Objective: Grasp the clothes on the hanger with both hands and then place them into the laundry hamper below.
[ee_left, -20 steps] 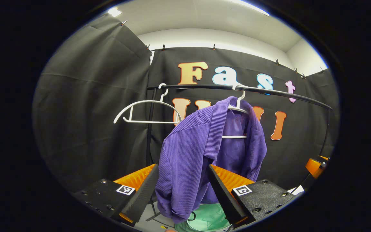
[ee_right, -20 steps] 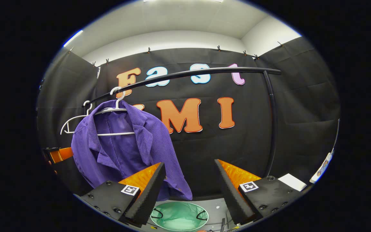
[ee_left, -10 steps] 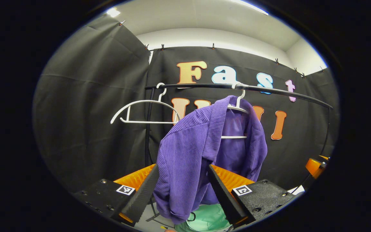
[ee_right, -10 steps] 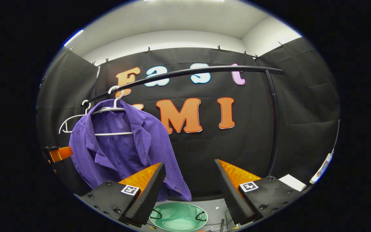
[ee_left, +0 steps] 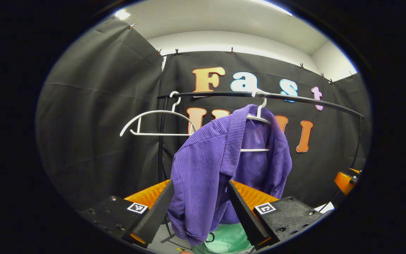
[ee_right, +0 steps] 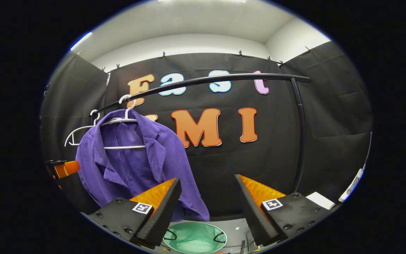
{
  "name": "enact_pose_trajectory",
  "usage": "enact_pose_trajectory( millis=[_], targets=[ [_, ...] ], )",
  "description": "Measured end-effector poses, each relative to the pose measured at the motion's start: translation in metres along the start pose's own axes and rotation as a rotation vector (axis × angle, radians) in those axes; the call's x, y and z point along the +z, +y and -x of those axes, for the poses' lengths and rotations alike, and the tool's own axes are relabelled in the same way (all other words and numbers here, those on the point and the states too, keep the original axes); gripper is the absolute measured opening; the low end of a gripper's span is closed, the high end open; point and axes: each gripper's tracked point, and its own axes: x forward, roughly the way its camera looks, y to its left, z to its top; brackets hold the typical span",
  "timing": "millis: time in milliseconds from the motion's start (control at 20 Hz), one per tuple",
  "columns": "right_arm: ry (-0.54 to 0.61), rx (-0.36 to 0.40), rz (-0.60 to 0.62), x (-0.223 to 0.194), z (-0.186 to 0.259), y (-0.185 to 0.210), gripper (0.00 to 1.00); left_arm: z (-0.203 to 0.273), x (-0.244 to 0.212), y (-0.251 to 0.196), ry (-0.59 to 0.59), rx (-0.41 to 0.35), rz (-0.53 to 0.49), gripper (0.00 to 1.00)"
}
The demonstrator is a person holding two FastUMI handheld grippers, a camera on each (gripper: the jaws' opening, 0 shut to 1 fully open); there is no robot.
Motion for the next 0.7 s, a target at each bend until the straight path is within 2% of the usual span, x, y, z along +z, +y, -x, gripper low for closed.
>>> enact_pose_trajectory(
  millis=[200, 250, 300, 350, 550, 700],
  targets=[
    [0.0, 0.006, 0.0, 0.001, -0.001, 0.001, 0.98, -0.002, 0.001, -0.002, -0.004, 0.001, -0.005, 0.92],
    [0.003, 0.011, 0.001, 0.0, -0.001, 0.002, 0.98, -0.002, 0.002, -0.002, -0.008, 0.004, -0.006, 0.95],
    [0.005, 0.017, 0.0, 0.0, -0.001, 0.003, 0.98, -0.003, 0.004, -0.003, -0.011, 0.004, -0.006, 0.92],
    [0.005, 0.023, -0.003, 0.0, 0.0, 0.003, 0.98, -0.003, 0.005, -0.005, -0.014, 0.004, -0.007, 0.99],
    [0.009, 0.058, -0.011, -0.002, -0.005, 0.007, 1.0, -0.002, 0.006, -0.011, -0.024, 0.01, -0.023, 0.92],
    [0.032, 0.109, -0.011, -0.01, -0.028, 0.029, 1.0, -0.009, -0.001, -0.015, -0.001, 0.013, -0.027, 0.95]
  ],
)
